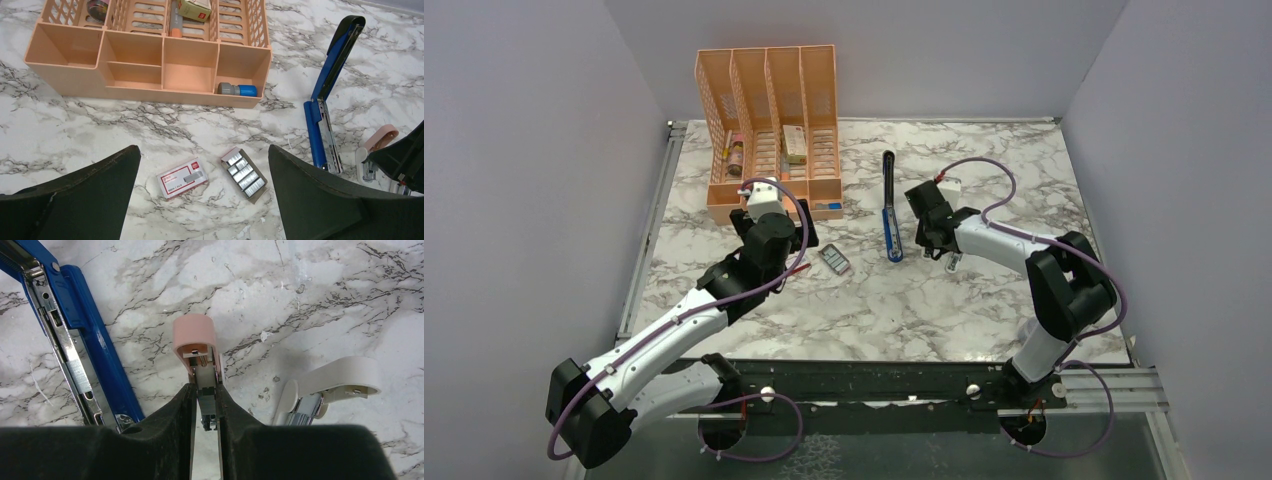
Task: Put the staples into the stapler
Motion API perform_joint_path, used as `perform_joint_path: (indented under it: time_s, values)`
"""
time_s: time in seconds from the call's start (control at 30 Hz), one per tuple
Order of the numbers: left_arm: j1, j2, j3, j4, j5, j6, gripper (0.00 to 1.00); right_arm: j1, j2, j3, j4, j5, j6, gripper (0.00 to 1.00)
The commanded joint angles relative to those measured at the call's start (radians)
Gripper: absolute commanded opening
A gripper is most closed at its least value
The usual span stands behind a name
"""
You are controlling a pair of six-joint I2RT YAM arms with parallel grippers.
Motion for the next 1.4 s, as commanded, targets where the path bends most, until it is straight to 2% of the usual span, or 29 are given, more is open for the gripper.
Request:
perform_joint_path:
  time_s: [0.0,0.77,1.37]
  values:
    - [0.005,-0.003,0.018,0.022,0.009,0.009,0.99,-0.005,-0.012,-0.014,0.022,0.016,-0.004,0.25]
    - [0.005,0.000,0.018,0.023,0.009,0.009,0.99,-0.005,-0.052,-0.067,0.033,-0.036,0.014,0.25]
    - [0.005,-0.001,0.016,0.022,0.009,0.009,0.99,-0.005,-0.055,-0.024,0.037,-0.009,0.000,0.25]
